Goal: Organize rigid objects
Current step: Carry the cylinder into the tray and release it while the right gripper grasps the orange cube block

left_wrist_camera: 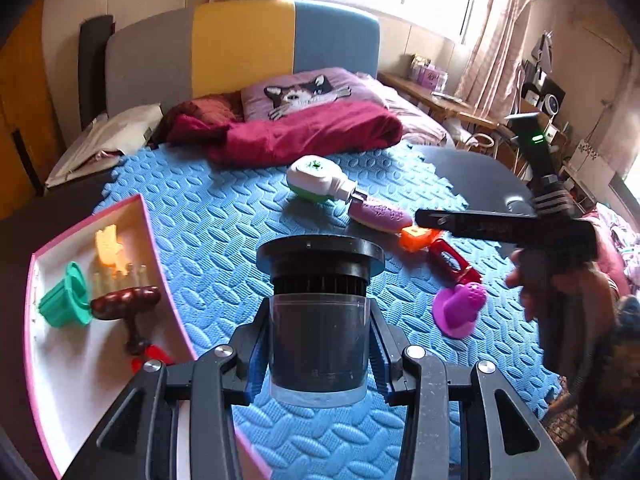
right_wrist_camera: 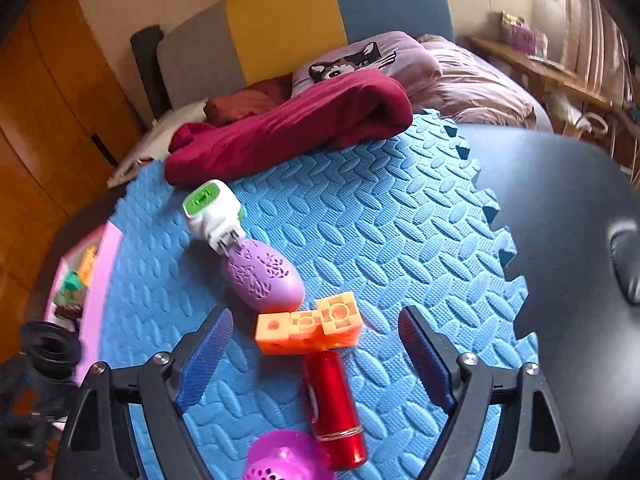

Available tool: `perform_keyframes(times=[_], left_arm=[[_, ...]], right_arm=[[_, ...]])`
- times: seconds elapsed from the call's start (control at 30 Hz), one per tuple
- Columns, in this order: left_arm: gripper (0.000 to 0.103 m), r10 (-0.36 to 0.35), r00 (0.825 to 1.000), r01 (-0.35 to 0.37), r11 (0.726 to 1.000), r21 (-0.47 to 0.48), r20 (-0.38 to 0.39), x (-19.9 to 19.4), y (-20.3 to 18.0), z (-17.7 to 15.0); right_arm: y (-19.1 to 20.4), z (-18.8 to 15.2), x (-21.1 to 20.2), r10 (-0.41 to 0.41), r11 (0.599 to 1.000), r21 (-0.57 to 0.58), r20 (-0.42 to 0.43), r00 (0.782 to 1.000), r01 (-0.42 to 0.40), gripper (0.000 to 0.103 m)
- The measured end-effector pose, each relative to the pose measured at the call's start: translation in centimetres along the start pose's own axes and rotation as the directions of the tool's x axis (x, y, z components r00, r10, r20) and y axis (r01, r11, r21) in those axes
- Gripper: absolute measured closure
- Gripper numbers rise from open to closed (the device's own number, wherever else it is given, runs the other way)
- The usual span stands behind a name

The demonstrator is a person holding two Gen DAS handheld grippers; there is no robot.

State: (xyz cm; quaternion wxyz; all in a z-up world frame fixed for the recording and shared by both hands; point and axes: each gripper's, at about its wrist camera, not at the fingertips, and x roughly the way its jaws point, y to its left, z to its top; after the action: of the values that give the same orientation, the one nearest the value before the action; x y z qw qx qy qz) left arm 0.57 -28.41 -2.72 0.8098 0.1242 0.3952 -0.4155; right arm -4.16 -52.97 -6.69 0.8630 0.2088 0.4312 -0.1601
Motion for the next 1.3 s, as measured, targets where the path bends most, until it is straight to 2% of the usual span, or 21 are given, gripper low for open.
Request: perform_keyframes(times=[0.2, 0.33, 0.37, 0.4, 0.6, 0.83, 0.93, 1.2, 1.3], left_arm=[[0.06, -0.018, 0.999, 0.019, 0.999, -0.034, 0.04, -2.7, 1.1, -0.7], [0.06, -0.015, 0.998, 0.02, 0.996, -0.089, 0.058, -4.4, 3.0, -1.6], [0.06, -0.007, 0.998, 0.014, 0.994, -0.107, 0.06, -4.7, 3.6, -1.8], [0.06, 0.005, 0.998, 0.002, 0.992, -0.125, 0.062, -5.0, 4.3, -2.1], [0.06, 0.091, 0.994, -0.075, 0.966, -0.249, 0.054, -6.8, 9.1, -4.6], [0.06, 0.153, 0.988, -0.141, 0.897, -0.418, -0.003, -7.3, 14.6, -8.3], [0.06, 0.133, 0.991, -0.13, 0.867, -0.481, -0.028, -6.6, 15.9, -9.3], [0.06, 0.129, 0.99, -0.139, 0.839, -0.526, -0.057, -4.1, 17.4, -8.2], [0.06, 0.153, 0.986, -0.163, 0.841, -0.516, -0.062, -2.6, 18.0, -6.8]], right_arm=[[0.3, 0.0, 0.9, 0.016, 1.0, -0.014, -0.025, 1.0, -0.016, 0.017], [1.1, -0.2, 2.3, -0.026, 0.998, -0.067, -0.066, 0.997, 0.022, 0.017], [1.4, -0.3, 2.6, -0.047, 0.995, -0.089, -0.071, 0.996, 0.041, 0.033], [1.6, -0.5, 2.9, -0.082, 0.991, -0.113, -0.075, 0.994, 0.073, 0.043], [1.8, -0.7, 3.0, -0.079, 0.99, -0.126, -0.071, 0.994, 0.07, 0.043], [1.4, -0.5, 3.0, -0.092, 0.991, -0.099, -0.066, 0.994, 0.086, 0.043], [1.7, -0.6, 3.0, -0.105, 0.989, -0.112, -0.062, 0.993, 0.097, 0.043], [2.0, -0.7, 3.0, -0.119, 0.985, -0.133, -0.057, 0.991, 0.11, 0.043], [2.0, -0.7, 3.0, -0.123, 0.984, -0.136, -0.056, 0.991, 0.114, 0.043]])
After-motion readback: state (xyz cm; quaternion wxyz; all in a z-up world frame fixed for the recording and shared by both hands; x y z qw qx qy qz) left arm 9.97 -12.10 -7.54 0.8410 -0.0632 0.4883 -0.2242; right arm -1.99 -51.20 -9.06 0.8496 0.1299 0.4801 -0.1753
